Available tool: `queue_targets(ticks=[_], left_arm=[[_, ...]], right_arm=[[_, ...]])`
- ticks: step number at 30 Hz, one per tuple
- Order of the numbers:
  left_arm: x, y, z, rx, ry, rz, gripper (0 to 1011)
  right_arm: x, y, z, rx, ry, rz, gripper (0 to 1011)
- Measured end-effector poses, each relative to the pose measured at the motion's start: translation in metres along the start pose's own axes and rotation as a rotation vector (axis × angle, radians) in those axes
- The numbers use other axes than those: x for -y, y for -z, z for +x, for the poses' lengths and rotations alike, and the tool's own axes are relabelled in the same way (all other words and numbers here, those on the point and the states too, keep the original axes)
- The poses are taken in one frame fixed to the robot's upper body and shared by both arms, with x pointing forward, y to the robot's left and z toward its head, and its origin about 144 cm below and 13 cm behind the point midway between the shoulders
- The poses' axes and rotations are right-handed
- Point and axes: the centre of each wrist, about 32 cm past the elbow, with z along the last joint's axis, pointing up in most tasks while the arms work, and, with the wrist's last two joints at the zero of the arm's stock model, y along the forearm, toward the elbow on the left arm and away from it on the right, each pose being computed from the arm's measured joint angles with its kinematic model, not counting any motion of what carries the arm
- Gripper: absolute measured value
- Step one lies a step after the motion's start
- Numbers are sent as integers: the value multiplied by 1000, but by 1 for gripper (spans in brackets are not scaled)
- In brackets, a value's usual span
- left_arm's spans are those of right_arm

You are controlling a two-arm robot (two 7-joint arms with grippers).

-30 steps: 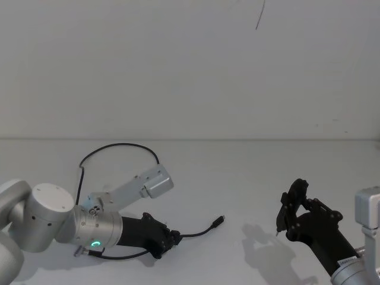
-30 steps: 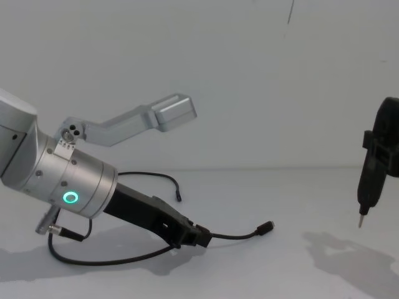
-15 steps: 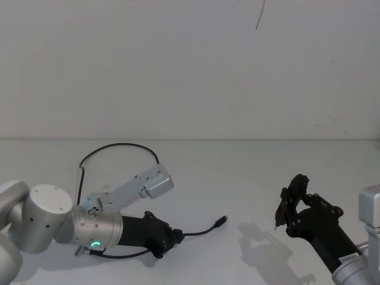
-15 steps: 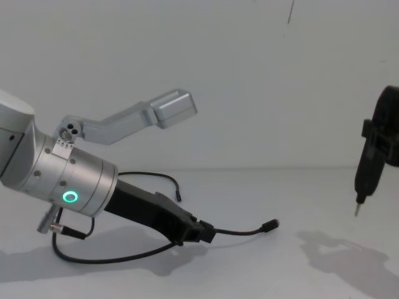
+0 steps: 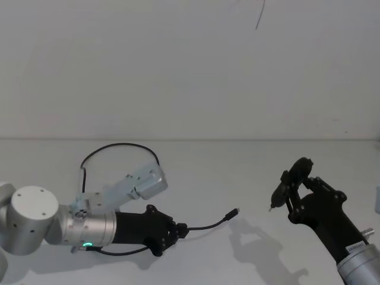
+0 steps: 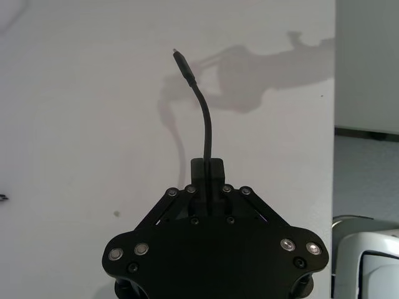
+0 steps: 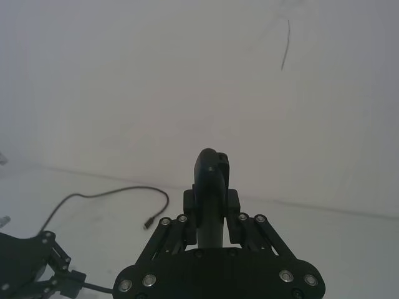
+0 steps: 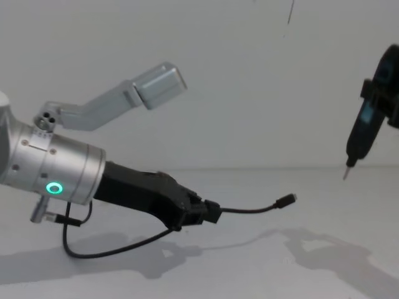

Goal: Pick up the data cable with the one hand.

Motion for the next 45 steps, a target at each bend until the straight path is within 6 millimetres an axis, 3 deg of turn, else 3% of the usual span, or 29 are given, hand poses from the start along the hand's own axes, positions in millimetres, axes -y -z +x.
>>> queue_targets(ticks=[14,45], left_arm=[[-18,-2,-2,73,2,-57,49],[-25,-3,-3,104,2,-79,49]], right_arm=[[-4,-10,6,-6,-32,63,263],[-26,13,10,-64,-26,63,263]])
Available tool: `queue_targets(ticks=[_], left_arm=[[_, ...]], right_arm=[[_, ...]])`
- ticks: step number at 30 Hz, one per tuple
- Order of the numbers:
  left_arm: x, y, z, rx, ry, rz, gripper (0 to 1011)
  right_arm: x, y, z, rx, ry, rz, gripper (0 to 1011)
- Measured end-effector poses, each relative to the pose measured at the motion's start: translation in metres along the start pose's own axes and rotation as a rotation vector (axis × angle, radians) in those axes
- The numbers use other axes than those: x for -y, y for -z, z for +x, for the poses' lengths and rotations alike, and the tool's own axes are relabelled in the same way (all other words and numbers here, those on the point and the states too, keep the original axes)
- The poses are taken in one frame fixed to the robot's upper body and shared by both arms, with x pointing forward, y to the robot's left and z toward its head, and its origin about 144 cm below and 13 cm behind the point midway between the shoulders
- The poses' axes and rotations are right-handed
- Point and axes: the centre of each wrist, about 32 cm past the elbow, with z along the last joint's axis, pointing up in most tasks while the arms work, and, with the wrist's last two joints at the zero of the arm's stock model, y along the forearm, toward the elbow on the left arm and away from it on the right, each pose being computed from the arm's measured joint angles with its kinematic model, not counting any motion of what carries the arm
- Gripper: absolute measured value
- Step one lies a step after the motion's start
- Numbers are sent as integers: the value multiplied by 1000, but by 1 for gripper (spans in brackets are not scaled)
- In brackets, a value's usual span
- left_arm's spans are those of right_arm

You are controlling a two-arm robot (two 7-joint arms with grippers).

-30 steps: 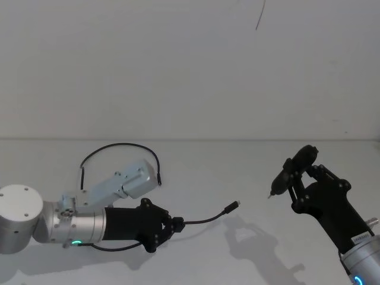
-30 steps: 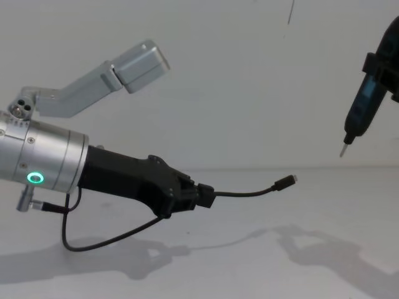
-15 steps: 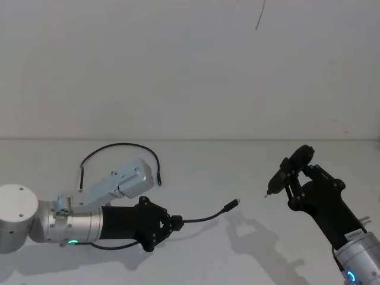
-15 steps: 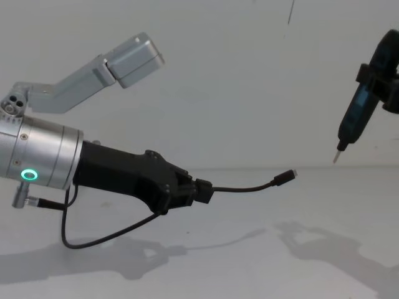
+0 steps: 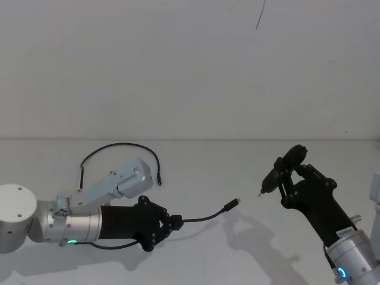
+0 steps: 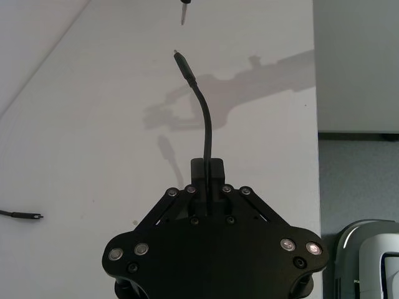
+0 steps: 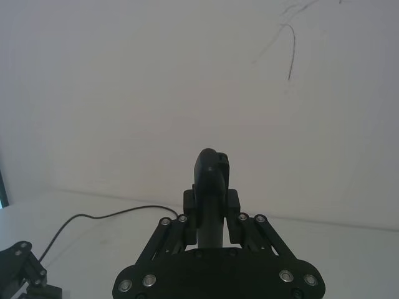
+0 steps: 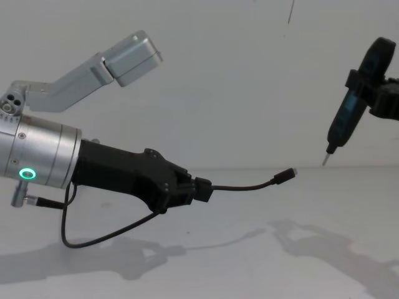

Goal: Pick up the data cable with the one hand.

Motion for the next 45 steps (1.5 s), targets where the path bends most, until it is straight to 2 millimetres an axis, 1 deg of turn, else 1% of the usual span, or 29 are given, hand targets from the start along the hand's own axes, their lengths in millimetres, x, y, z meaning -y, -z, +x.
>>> queue_targets(ticks=[17,45], left_arm=[[0,0,0,2,0,-2,49],[0,0,0,3,0,-1,49]], right_arm=[[-9,-1,-8,-29,-40,7,263],[-13,1,-11,-48,-53,-16,263]])
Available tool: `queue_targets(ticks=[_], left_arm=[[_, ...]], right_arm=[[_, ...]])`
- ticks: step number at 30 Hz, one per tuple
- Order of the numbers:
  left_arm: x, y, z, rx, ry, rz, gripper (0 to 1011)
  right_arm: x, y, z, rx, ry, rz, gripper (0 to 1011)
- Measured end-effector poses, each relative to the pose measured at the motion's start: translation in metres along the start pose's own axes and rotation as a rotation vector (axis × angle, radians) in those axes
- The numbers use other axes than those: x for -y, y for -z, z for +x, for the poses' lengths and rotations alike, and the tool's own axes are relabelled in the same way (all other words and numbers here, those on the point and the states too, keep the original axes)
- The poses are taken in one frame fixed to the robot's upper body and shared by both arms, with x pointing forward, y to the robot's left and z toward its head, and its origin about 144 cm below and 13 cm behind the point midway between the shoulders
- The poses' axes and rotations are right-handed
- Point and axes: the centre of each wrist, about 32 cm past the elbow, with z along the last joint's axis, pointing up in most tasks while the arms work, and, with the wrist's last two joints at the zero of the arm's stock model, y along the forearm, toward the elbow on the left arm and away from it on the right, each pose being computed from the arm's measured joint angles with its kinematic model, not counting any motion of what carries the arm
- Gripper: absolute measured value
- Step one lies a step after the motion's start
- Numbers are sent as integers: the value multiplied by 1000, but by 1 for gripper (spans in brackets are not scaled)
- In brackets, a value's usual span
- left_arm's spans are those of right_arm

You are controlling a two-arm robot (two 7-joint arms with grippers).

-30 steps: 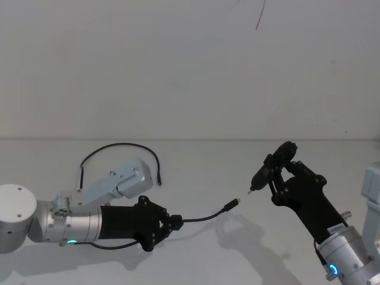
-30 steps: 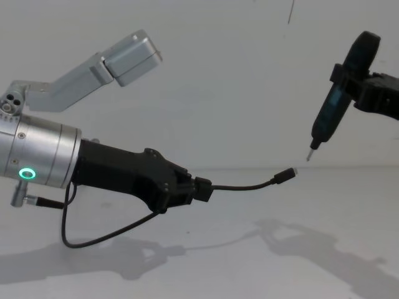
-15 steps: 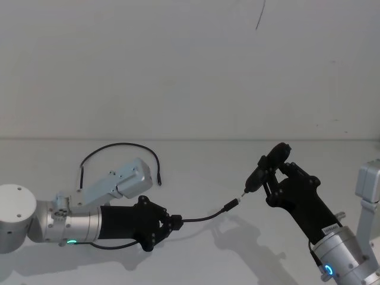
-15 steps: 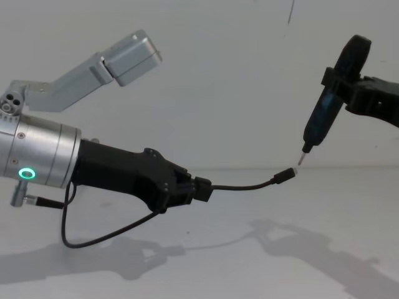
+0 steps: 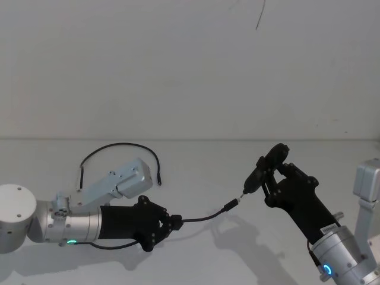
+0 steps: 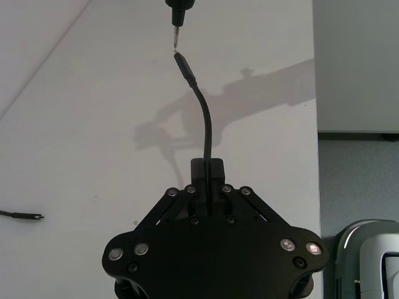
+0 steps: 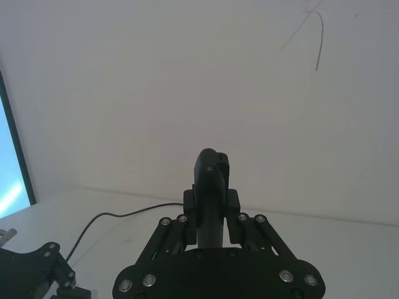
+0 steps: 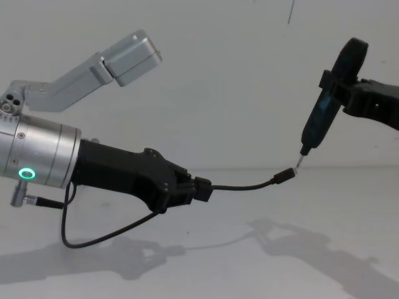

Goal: Pick up the data cable with the one hand.

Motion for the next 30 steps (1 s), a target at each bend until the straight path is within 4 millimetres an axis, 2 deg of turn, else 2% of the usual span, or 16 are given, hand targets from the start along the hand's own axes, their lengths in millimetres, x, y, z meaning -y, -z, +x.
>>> queue_targets(ticks=[30], left_arm=[[0,0,0,0,0,0,49]], right_arm=[[-2,0,1,6,-12,-15,263]])
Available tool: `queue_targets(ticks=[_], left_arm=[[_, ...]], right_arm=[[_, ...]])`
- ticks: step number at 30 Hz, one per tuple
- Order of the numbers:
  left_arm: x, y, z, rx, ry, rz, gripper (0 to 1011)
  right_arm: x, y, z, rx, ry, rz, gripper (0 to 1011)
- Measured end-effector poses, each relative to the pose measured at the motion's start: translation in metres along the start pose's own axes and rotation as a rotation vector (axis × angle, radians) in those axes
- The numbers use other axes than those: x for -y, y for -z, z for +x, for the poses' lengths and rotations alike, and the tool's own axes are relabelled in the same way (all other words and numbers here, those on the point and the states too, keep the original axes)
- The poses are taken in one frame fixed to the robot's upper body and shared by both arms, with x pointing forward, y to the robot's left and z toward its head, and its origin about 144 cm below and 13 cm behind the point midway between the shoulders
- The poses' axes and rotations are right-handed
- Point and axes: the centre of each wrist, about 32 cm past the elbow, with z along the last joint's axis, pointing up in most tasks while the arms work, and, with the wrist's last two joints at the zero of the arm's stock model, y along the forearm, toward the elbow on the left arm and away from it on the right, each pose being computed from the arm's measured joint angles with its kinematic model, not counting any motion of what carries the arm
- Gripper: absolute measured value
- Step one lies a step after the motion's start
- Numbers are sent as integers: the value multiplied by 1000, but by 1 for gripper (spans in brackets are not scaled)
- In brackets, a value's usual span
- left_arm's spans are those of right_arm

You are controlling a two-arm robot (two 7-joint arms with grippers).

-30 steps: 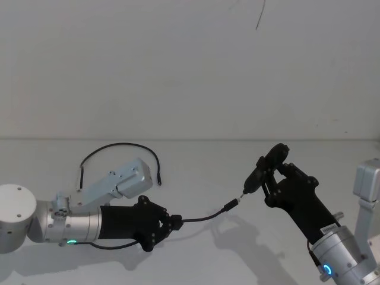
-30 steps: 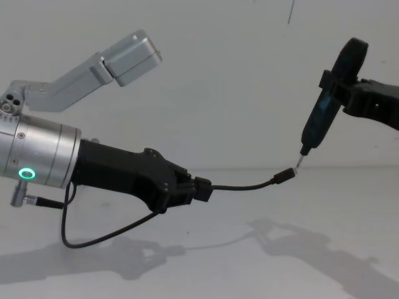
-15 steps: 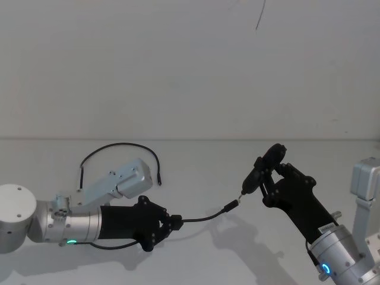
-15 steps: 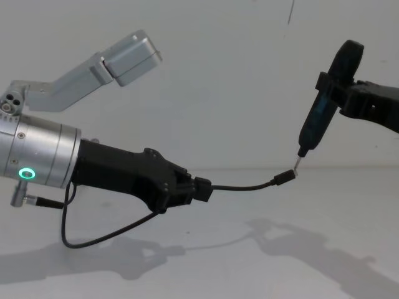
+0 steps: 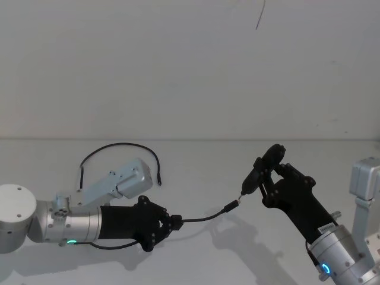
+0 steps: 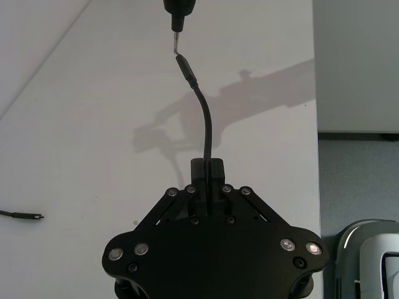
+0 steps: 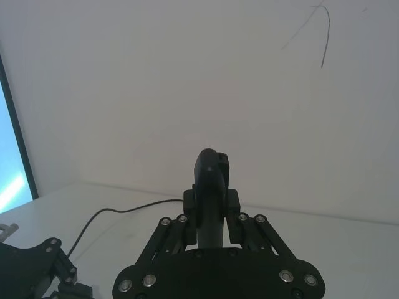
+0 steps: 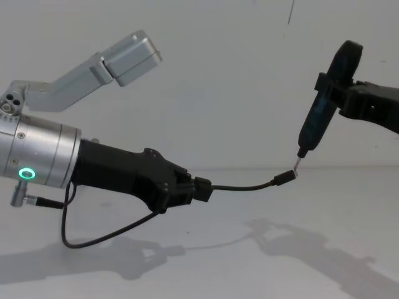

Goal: Pick up the data cable with the one hand.

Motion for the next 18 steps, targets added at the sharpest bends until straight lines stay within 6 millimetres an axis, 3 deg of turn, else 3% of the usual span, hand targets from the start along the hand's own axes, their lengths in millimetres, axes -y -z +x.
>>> queue_targets(ticks=[18], left_arm=[[0,0,0,0,0,0,49]], right_arm=[[0,0,0,2,-3,-1,263]])
